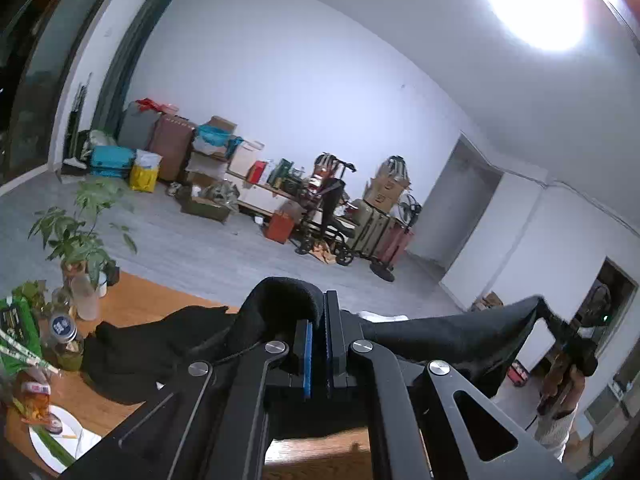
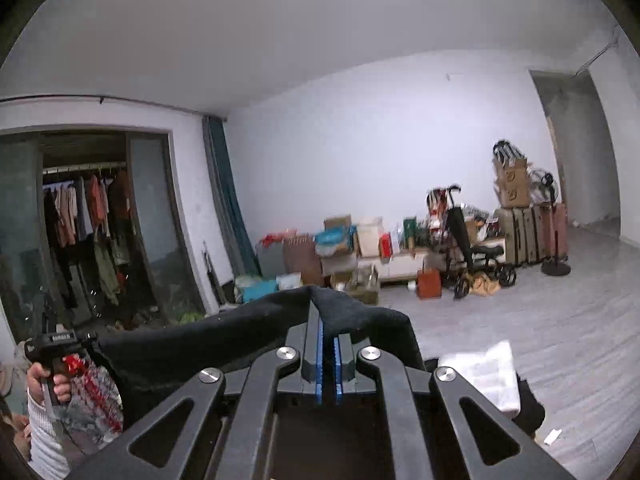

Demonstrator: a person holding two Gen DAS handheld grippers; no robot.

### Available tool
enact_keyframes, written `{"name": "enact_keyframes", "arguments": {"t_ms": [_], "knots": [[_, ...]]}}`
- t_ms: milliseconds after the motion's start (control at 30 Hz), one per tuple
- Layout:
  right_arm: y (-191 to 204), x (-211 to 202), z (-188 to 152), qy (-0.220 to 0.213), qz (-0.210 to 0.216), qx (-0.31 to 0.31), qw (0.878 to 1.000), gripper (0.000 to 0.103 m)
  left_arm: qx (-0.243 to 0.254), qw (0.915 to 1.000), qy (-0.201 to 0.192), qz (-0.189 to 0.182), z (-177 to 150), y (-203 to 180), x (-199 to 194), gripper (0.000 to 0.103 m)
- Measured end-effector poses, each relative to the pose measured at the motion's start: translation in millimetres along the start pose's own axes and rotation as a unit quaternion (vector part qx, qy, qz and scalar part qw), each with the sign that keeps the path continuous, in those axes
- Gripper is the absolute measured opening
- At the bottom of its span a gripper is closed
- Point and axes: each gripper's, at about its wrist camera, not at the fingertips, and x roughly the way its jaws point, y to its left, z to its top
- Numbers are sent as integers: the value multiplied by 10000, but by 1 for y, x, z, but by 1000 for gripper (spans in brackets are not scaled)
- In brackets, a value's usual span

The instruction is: Fold clothes

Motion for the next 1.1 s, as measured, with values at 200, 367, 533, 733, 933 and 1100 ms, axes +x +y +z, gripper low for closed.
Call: {"name": "enact_keyframes", "arguments": {"t_ms": [200, 367, 533, 733, 933, 1100], "knots": [[-36, 100, -53, 1153, -126, 225, 9930, 5, -756, 9922, 773, 623, -27, 81, 99, 4], [-66, 171, -119, 2028, -422, 255, 9780, 5, -1308, 9725, 1433, 1292, -78, 168, 207, 19], [-97, 194, -183, 2692, -770, 210, 9598, 43, -1631, 9465, 1577, 2295, -132, 228, 235, 82], [-134, 221, -259, 3466, -1182, 156, 9304, 73, -1931, 9251, 1753, 2761, -182, 274, 204, 82], [-167, 216, -328, 4189, -1493, 350, 8950, 73, -1955, 8967, 2774, 2843, -239, 296, 197, 82], [-191, 191, -380, 4750, -1684, 675, 8611, 72, -1686, 8811, 3320, 2916, -267, 295, 189, 82]]}}
